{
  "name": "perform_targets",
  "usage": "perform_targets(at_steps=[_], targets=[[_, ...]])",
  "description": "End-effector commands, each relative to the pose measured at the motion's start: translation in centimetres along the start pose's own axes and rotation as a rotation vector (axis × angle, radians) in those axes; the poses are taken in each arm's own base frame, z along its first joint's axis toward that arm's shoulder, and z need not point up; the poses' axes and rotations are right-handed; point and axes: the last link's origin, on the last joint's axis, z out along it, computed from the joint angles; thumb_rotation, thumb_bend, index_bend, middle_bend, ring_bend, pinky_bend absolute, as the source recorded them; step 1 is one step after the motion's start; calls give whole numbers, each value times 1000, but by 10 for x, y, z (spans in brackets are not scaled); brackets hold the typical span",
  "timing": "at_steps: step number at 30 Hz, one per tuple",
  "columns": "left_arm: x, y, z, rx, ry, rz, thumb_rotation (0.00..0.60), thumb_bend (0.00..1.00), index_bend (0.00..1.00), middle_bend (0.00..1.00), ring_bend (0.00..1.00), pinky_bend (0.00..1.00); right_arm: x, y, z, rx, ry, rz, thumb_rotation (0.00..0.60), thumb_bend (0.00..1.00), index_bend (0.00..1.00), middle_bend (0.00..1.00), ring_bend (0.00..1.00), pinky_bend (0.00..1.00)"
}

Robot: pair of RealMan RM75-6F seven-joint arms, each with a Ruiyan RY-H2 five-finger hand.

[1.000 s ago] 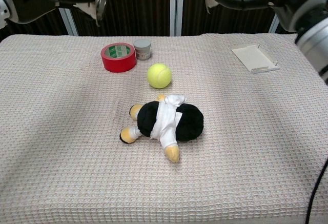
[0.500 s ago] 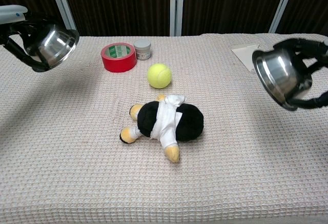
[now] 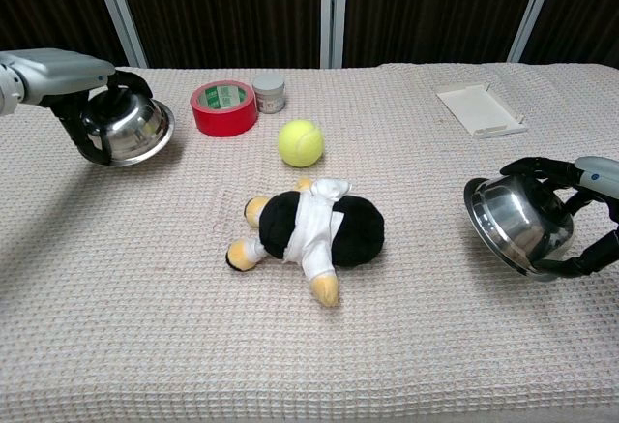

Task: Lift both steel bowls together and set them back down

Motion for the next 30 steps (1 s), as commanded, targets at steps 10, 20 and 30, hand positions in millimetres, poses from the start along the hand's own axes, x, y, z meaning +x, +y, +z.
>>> perform_targets(at_steps=[10, 20, 30], targets=[[-10, 6, 5, -19, -151, -10, 600, 117, 108, 65, 39, 192, -2, -6, 7, -5, -75, -50, 600, 112, 37, 97, 30, 123], [4, 2, -3, -23, -79, -60, 600, 42, 9, 0, 0, 98, 7, -9, 2, 15, -6, -34, 600, 0, 0, 0, 0, 0], [17, -19, -68, 112, 330, -275, 600, 62, 17, 12, 0, 100, 42, -3, -14, 53, 343, 18, 600, 0, 0, 0, 0, 0]])
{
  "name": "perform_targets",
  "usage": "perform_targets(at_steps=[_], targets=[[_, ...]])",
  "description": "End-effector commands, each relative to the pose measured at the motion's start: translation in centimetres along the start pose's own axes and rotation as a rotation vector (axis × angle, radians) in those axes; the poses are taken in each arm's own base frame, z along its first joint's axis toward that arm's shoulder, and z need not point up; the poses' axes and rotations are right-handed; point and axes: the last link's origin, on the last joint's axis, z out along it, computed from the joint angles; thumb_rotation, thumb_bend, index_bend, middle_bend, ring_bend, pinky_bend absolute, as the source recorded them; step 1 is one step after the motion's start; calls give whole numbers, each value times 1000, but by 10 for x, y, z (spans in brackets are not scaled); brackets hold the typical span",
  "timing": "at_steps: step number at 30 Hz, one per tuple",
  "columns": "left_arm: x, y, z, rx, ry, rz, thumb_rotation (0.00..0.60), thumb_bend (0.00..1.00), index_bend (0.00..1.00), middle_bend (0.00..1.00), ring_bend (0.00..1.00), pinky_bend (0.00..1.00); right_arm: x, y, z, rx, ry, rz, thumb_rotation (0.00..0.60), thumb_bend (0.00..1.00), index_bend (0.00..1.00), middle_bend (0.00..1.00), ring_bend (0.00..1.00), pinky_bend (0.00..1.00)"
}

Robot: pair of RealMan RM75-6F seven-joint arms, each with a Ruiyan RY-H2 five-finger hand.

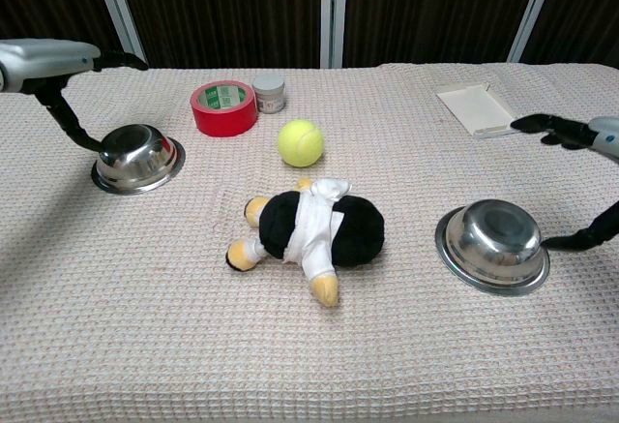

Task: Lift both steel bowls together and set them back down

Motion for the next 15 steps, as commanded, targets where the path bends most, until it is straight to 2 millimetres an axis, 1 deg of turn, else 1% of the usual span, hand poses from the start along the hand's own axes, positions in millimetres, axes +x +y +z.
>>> perform_targets(at_steps=[1, 2, 3, 5, 7, 11, 13, 15], targets=[[6, -16, -54, 108, 303, -122, 600, 62, 19, 16, 0, 100, 24, 8, -9, 18, 294, -28, 600, 0, 0, 0, 0, 0], [1, -20, -69, 142, 337, -126, 600, 63, 21, 20, 0, 100, 29, 14, -11, 3, 389, -93, 600, 1, 0, 0, 0, 0], [-4, -22, -81, 166, 348, -129, 600, 63, 24, 24, 0, 100, 32, 19, -13, -15, 447, -145, 600, 3, 0, 0, 0, 0], [-16, -25, -108, 215, 360, -146, 600, 63, 27, 25, 0, 100, 33, 30, -17, -68, 510, -219, 600, 8, 0, 0, 0, 0], [-26, -27, -131, 257, 361, -147, 600, 62, 27, 25, 0, 105, 32, 37, -20, -108, 508, -220, 600, 11, 0, 0, 0, 0], [-49, -28, -177, 322, 346, -159, 600, 57, 30, 25, 0, 156, 30, 53, -29, -172, 480, -215, 600, 14, 0, 0, 0, 0], [-55, -28, -192, 331, 349, -158, 600, 52, 30, 28, 0, 157, 27, 59, -31, -191, 472, -221, 600, 14, 0, 0, 0, 0], [-59, -27, -199, 333, 349, -156, 600, 51, 33, 37, 0, 158, 25, 62, -33, -200, 465, -217, 600, 14, 0, 0, 0, 0]])
